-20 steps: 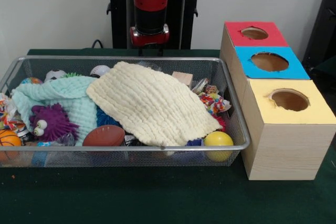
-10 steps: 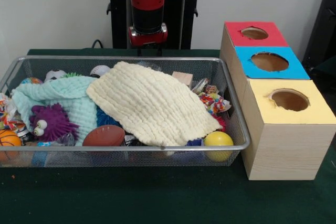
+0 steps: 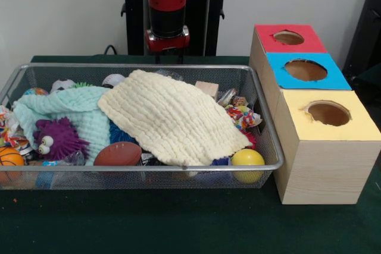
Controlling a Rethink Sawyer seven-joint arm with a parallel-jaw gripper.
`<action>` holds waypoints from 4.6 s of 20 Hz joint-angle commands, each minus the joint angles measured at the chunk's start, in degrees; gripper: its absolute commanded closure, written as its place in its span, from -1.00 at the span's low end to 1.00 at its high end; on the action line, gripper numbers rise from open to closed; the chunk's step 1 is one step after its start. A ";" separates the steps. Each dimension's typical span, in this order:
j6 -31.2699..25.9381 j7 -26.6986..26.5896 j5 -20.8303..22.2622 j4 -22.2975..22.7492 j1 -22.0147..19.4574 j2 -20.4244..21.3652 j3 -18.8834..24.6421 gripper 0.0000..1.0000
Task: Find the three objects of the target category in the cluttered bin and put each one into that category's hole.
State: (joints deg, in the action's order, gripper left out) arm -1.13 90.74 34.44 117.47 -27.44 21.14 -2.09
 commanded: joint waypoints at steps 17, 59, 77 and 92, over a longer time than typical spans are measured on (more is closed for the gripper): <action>2.73 5.87 0.92 -8.94 2.06 -0.26 -0.84 -1.00; -0.71 7.64 -3.26 -11.56 4.40 -1.62 1.08 1.00; 0.47 11.03 -5.77 -10.44 7.03 -0.69 -1.38 1.00; 5.44 16.19 -18.52 -4.36 14.79 0.46 -10.84 1.00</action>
State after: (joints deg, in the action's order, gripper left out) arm -1.39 93.99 19.59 115.44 -11.64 21.25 -13.38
